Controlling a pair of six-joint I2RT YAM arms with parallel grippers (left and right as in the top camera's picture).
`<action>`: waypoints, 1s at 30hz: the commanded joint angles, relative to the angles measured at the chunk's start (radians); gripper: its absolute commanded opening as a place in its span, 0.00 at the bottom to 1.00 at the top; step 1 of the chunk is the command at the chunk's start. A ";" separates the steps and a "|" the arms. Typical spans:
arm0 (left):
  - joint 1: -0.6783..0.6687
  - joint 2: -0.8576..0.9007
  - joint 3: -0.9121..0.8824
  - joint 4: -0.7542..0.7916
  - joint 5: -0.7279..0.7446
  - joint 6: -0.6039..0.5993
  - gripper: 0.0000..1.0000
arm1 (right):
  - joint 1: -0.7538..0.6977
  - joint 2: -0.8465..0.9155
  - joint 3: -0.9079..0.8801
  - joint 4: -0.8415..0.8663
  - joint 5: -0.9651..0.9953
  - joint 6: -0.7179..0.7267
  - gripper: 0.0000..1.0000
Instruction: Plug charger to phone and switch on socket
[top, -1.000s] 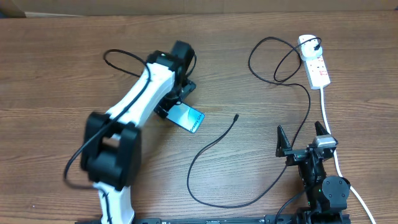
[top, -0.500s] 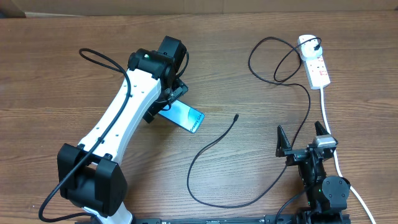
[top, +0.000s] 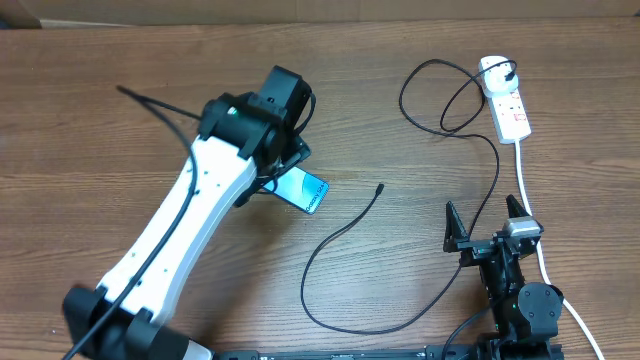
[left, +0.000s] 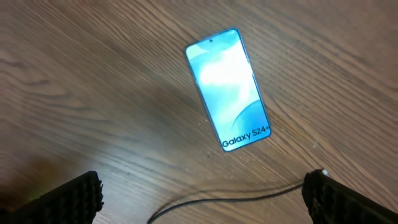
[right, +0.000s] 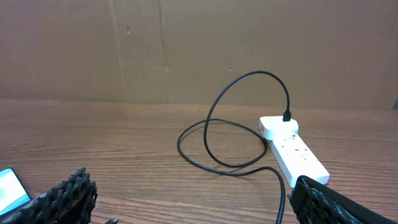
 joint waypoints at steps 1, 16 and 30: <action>-0.006 -0.062 -0.001 -0.030 -0.064 0.018 1.00 | 0.007 -0.008 -0.010 0.005 0.010 -0.002 1.00; -0.109 -0.234 -0.057 -0.087 -0.132 0.001 1.00 | 0.007 -0.008 -0.010 0.005 0.010 -0.002 1.00; -0.133 -0.241 -0.130 -0.058 -0.130 -0.042 1.00 | 0.007 -0.008 -0.010 0.005 0.010 -0.002 1.00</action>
